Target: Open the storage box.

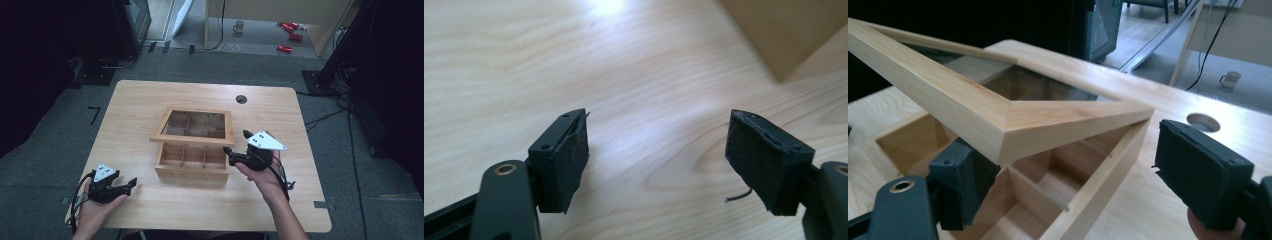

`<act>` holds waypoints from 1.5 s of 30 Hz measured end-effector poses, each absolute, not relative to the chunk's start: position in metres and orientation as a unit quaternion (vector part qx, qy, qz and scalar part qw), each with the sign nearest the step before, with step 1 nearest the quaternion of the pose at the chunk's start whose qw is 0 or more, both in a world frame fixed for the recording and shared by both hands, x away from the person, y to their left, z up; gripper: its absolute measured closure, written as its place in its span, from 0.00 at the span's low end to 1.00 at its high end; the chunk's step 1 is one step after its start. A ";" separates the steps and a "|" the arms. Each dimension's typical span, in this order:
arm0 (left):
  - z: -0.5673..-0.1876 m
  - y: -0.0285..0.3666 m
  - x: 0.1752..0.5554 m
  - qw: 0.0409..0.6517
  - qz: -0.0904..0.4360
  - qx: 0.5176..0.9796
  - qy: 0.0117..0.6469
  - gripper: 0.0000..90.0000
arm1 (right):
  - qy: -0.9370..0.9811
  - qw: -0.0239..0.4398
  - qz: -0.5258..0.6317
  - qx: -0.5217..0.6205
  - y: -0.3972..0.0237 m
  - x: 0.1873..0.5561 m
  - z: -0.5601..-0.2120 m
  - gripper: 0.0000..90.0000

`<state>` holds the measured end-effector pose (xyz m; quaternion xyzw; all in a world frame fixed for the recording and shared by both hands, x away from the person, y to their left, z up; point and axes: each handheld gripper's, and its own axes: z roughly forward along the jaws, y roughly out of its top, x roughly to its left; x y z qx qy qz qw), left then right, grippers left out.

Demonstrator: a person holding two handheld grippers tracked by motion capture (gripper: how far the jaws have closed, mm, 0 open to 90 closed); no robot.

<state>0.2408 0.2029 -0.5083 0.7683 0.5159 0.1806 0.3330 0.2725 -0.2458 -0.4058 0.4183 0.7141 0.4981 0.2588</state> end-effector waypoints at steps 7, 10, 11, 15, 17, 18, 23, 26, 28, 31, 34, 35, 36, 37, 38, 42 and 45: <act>-0.512 0.202 0.240 0.324 0.194 0.770 0.515 0.28 | 0.709 0.267 0.505 0.413 -0.247 0.286 -0.391 0.20; -0.513 0.200 0.240 0.319 0.204 0.773 0.509 0.28 | 0.705 0.272 0.508 0.412 -0.248 0.292 -0.385 0.20; -0.514 0.200 0.239 0.319 0.206 0.773 0.508 0.28 | 0.704 0.274 0.509 0.412 -0.248 0.294 -0.383 0.20; -0.516 0.198 0.238 0.322 0.215 0.774 0.502 0.25 | 0.696 0.280 0.516 0.413 -0.249 0.302 -0.375 0.20; -0.517 0.197 0.238 0.324 0.216 0.773 0.501 0.23 | 0.691 0.277 0.524 0.415 -0.250 0.307 -0.372 0.21; -0.517 0.197 0.238 0.324 0.216 0.773 0.501 0.23 | 0.690 0.274 0.526 0.416 -0.251 0.309 -0.372 0.22; -0.517 0.197 0.239 0.323 0.216 0.774 0.500 0.22 | 0.685 0.275 0.536 0.408 -0.252 0.322 -0.367 0.24; -0.517 0.197 0.239 0.323 0.215 0.774 0.500 0.22 | 0.686 0.275 0.538 0.406 -0.251 0.326 -0.366 0.26; -0.517 0.197 0.239 0.324 0.215 0.773 0.501 0.22 | 0.687 0.275 0.540 0.401 -0.251 0.329 -0.366 0.30; -0.517 0.196 0.239 0.324 0.215 0.773 0.501 0.22 | 0.689 0.273 0.545 0.392 -0.251 0.335 -0.367 0.36; -0.517 0.197 0.239 0.323 0.214 0.774 0.500 0.22 | 0.691 0.270 0.543 0.394 -0.249 0.341 -0.370 0.40; -0.517 0.197 0.239 0.323 0.214 0.774 0.500 0.22 | 0.689 0.266 0.545 0.396 -0.249 0.344 -0.370 0.43; -0.517 0.197 0.239 0.323 0.215 0.775 0.500 0.22 | 0.688 0.262 0.549 0.396 -0.249 0.345 -0.370 0.45; -0.517 0.197 0.239 0.323 0.215 0.775 0.500 0.22 | 0.688 0.262 0.549 0.396 -0.249 0.345 -0.370 0.45; -0.517 0.197 0.239 0.323 0.215 0.775 0.499 0.22 | 0.686 0.261 0.550 0.398 -0.249 0.346 -0.371 0.46; -0.517 0.197 0.239 0.323 0.215 0.774 0.500 0.22 | 0.679 0.249 0.559 0.406 -0.251 0.352 -0.369 0.52; -0.517 0.197 0.239 0.323 0.214 0.774 0.500 0.22 | 0.672 0.238 0.566 0.414 -0.252 0.357 -0.367 0.56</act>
